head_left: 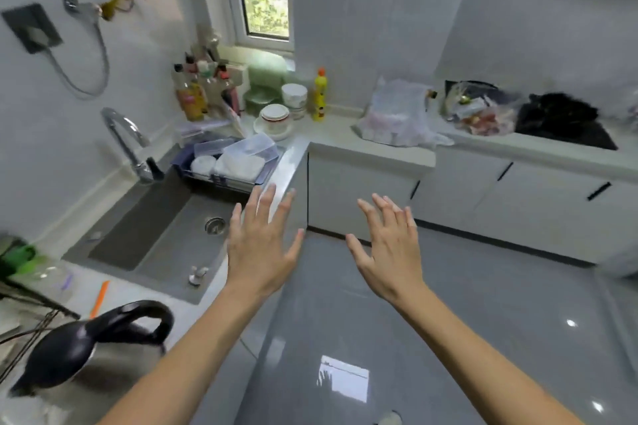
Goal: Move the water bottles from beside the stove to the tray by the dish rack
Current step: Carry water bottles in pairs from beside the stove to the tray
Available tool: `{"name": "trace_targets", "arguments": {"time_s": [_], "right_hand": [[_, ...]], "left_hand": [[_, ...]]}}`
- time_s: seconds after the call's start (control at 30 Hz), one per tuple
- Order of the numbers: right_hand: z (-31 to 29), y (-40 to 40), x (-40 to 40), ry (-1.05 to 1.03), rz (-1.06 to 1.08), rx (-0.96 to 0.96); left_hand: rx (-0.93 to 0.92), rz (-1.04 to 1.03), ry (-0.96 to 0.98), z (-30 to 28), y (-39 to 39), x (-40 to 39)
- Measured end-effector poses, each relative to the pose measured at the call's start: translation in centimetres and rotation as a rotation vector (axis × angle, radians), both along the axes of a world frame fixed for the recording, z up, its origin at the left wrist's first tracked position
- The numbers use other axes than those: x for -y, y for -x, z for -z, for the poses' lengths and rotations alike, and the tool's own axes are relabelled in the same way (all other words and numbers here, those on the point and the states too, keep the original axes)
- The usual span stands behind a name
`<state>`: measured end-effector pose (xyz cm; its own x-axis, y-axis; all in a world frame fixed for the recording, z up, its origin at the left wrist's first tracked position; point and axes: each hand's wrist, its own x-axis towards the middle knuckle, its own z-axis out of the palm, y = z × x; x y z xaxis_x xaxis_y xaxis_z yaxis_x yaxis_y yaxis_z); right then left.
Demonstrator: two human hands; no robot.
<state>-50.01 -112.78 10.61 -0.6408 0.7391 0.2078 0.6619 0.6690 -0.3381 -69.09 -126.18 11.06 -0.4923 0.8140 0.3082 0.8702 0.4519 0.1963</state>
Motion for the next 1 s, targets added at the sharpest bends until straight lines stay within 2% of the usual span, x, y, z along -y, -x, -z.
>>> {"name": "trace_targets", "arguments": {"time_s": [0.2,0.4,0.77,1.0], "right_hand": [[-0.1,-12.2,-12.6,-0.016,0.188,0.007],[-0.2,-22.0,-22.6,-0.018,0.378,0.016],[1.4,-31.5,-40.0,-0.018,0.674,0.060],[-0.2,-36.1,-50.6,-0.030,0.861,0.088]], "left_hand": [[0.015,0.207,0.021,0.0,-10.3,-17.7],[-0.006,0.429,0.064,0.4,-18.9,-30.4],[0.081,0.705,0.062,3.8,-27.2,-55.5],[0.125,0.878,0.070,2.7,-31.7,-70.3]]}}
